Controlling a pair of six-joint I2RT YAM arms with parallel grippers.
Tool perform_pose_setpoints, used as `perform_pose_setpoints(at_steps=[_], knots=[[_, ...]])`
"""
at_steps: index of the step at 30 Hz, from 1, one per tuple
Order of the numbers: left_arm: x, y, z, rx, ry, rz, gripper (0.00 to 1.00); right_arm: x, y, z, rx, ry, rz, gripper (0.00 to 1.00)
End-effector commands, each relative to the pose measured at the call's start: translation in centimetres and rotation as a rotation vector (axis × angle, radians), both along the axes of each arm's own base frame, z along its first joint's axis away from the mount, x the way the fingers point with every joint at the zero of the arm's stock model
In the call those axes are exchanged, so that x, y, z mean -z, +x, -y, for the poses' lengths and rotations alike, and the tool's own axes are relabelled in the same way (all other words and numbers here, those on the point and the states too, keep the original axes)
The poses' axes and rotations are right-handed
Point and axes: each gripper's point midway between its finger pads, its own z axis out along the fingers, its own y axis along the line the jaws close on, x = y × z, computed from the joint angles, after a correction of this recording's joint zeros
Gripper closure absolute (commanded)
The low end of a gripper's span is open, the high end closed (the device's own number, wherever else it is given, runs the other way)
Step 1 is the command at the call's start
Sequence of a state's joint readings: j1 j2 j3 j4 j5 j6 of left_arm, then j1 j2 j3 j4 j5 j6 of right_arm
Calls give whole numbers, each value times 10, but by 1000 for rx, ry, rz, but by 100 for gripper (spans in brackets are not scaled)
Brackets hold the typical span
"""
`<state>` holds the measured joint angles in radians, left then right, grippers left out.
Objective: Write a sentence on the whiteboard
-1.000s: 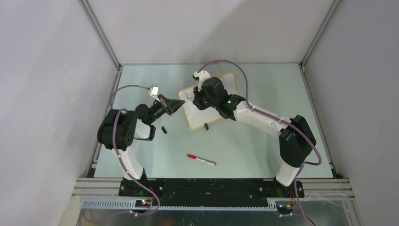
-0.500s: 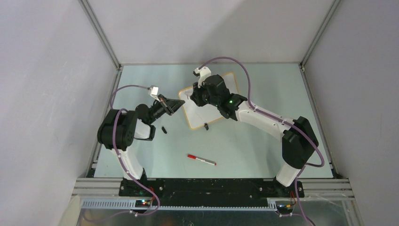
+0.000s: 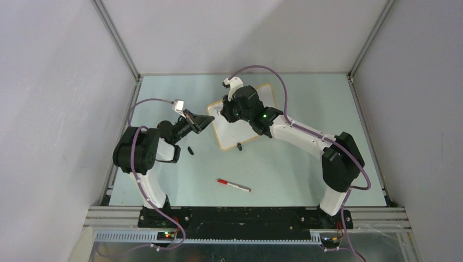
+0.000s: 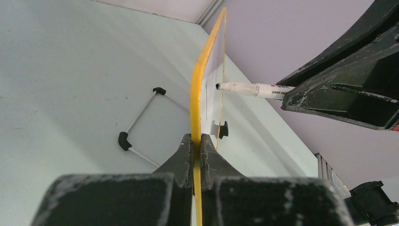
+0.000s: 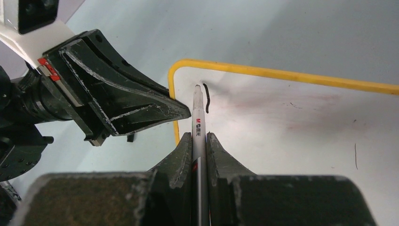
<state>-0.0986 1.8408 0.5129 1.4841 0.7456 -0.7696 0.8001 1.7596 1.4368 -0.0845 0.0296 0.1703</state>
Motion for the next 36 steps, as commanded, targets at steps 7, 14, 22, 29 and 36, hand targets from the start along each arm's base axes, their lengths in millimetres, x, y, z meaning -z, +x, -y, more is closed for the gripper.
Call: perform_pose_setpoints(at_steps=[7,14,22,29,36], knots=[[-12,4,0,8,25,94,100,-18,14,-1,31,6,51,100],[-12,4,-1,6,25,95,100,-16,17,-2,35,-2,46,100],[-12,4,-1,4,26,97,100,-12,20,-1,56,-15,37,100],[-12,3,0,5,27,97,100,-9,23,4,90,-35,34,100],[-12,4,-1,1,27,98,100,-7,23,8,107,-48,27,100]])
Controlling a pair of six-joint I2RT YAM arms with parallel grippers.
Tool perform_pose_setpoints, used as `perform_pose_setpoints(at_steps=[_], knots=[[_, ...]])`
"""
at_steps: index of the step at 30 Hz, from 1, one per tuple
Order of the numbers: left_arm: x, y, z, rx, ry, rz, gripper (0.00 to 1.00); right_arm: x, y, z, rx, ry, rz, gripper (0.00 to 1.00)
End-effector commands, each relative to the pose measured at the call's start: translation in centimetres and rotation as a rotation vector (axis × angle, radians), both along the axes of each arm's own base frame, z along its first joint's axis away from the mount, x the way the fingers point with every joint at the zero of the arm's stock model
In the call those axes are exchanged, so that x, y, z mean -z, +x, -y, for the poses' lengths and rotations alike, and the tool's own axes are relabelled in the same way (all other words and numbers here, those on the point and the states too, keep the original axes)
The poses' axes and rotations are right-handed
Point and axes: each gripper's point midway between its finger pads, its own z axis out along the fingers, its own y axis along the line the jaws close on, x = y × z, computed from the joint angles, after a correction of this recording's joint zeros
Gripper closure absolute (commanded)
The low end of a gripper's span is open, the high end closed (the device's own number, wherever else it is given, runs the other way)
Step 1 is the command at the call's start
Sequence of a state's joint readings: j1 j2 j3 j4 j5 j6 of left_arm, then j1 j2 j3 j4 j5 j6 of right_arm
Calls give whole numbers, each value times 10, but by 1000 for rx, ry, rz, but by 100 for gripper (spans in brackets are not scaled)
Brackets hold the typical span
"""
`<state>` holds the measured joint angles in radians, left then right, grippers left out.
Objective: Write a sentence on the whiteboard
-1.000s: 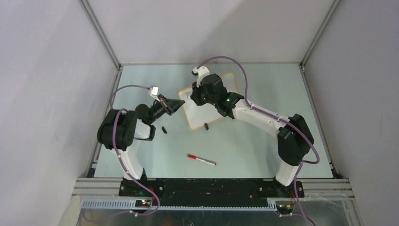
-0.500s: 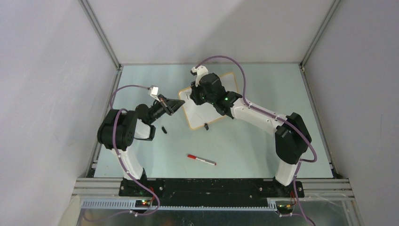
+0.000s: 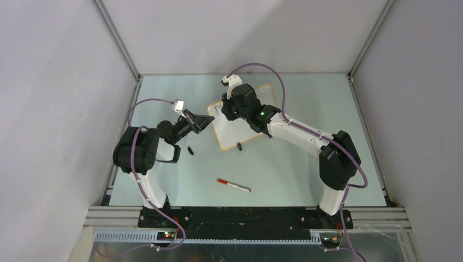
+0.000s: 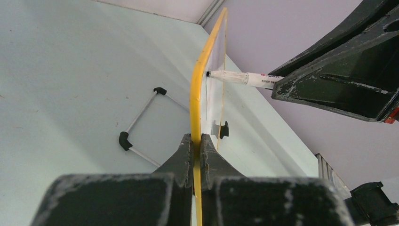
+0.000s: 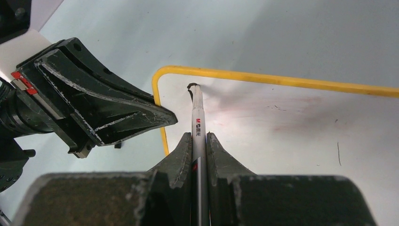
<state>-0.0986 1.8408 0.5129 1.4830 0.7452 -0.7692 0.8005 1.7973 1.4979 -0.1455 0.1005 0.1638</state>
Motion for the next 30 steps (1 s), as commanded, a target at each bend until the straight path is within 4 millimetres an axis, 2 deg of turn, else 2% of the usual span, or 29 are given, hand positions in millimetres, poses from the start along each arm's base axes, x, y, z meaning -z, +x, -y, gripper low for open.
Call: perform_pose_setpoints(at_steps=[1,17,23,28,30], knots=[[-12,4,-1,3,27,96,100,-11,11,3,49,0,27,100],[-12,3,0,4,28,99,100,-13,15,16,102,-10,32,100],[-12,3,0,5,28,98,100,-24,1,11,20,35,57,100],[-12,3,-1,4,28,99,100,-35,-11,15,-18,78,101,100],[-12,3,-1,4,28,98,100,-34,-14,16,-27,79,101,100]])
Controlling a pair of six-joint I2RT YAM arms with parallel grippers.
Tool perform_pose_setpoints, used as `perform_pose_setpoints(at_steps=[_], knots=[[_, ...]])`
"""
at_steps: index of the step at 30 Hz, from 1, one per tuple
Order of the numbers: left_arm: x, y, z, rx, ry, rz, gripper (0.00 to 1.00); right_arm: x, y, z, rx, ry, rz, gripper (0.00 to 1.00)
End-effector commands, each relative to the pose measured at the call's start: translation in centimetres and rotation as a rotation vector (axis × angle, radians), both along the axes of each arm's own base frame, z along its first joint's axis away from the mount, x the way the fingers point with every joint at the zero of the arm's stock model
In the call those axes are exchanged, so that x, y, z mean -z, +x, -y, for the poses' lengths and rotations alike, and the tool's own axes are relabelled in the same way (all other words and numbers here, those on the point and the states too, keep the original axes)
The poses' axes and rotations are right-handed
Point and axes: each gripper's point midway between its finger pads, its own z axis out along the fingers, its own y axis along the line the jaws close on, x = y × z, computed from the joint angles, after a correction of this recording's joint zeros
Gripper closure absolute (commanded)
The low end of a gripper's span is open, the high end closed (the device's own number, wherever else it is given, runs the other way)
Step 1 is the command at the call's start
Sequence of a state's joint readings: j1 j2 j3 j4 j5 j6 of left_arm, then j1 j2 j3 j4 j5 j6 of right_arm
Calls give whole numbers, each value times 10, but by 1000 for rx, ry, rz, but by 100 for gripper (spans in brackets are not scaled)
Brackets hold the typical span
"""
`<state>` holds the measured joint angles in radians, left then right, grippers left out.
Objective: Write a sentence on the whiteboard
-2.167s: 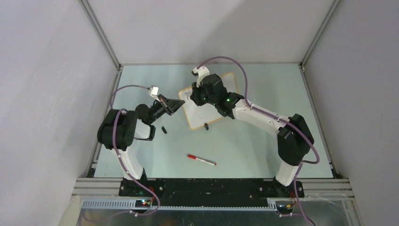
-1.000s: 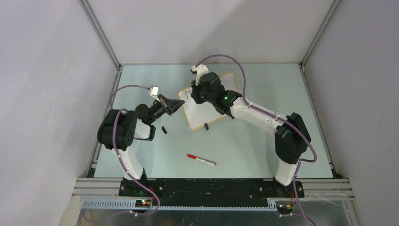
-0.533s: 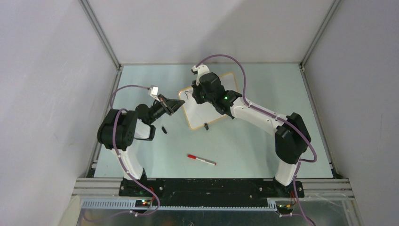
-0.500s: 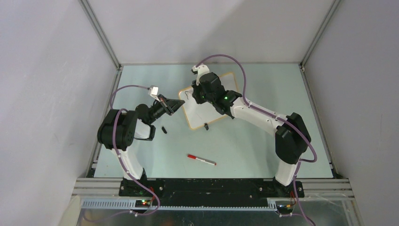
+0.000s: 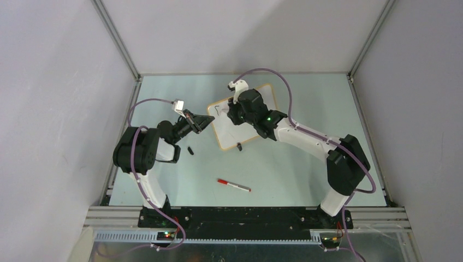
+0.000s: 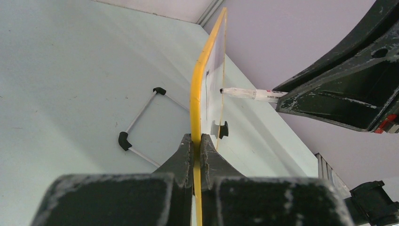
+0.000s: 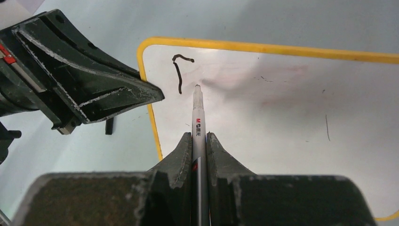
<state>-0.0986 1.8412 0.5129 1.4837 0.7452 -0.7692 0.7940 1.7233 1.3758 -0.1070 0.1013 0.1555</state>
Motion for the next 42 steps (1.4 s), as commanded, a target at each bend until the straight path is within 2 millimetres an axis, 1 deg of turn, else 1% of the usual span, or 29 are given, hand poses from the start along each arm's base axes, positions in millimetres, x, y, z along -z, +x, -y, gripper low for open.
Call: perform_pose_setpoints(at_steps=[1,7,11,19,25,42], knots=[[-12,3,-1,4,28,98,100,-43,-3,-2,-34,92,99,100],[-12,3,0,5,28,98,100,-35,-7,-10,-66,92,82,100],[-12,3,0,4,28,98,100,-32,-6,-11,-69,90,74,100],[-12,3,-1,3,29,100,100,-30,-5,-19,-92,89,65,100],[-12,3,-1,2,29,100,100,-23,1,-21,-78,69,48,100],[-12,3,0,3,29,100,100,-19,7,-20,-51,53,47,100]])
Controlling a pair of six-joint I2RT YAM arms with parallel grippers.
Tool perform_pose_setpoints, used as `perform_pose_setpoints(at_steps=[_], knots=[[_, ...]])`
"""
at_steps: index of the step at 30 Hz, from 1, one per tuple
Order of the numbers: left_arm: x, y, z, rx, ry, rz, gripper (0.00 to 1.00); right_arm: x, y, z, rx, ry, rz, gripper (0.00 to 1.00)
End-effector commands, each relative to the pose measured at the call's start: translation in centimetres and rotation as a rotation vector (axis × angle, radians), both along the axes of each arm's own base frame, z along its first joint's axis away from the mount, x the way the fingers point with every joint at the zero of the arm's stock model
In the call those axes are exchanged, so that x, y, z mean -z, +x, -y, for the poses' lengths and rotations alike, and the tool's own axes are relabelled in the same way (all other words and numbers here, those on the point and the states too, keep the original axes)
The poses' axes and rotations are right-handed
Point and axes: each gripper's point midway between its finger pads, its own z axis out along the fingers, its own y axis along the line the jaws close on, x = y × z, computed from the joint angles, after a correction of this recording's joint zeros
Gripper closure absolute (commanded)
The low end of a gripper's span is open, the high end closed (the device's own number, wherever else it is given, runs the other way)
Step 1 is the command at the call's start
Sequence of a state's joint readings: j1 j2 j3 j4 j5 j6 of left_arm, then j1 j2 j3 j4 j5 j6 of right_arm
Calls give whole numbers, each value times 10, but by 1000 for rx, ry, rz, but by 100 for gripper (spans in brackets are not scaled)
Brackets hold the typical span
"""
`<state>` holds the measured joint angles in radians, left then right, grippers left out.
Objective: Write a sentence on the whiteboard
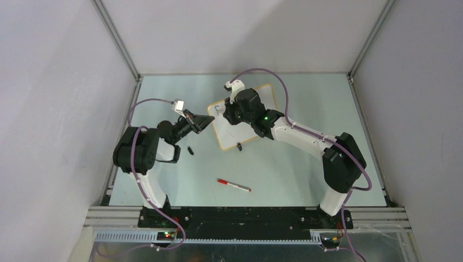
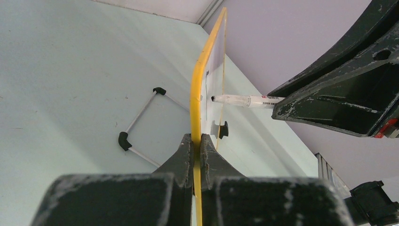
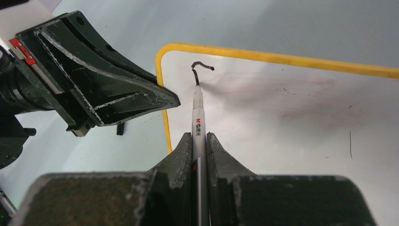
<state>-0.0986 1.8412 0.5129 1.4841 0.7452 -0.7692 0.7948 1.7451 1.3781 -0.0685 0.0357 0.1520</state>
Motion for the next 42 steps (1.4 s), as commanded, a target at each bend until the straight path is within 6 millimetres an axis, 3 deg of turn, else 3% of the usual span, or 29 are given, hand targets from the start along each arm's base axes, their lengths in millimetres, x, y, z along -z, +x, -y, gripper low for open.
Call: perform_pose_setpoints(at_steps=[1,13,31,42], knots=[[-12,2,0,4,29,100,100,-21,10,-6,11,23,51,100],[-12,2,0,5,30,100,100,-19,12,-6,21,19,43,100],[-12,2,0,5,30,102,100,-18,23,12,112,3,27,100],[-12,2,1,6,30,102,100,-24,15,9,65,32,22,100]])
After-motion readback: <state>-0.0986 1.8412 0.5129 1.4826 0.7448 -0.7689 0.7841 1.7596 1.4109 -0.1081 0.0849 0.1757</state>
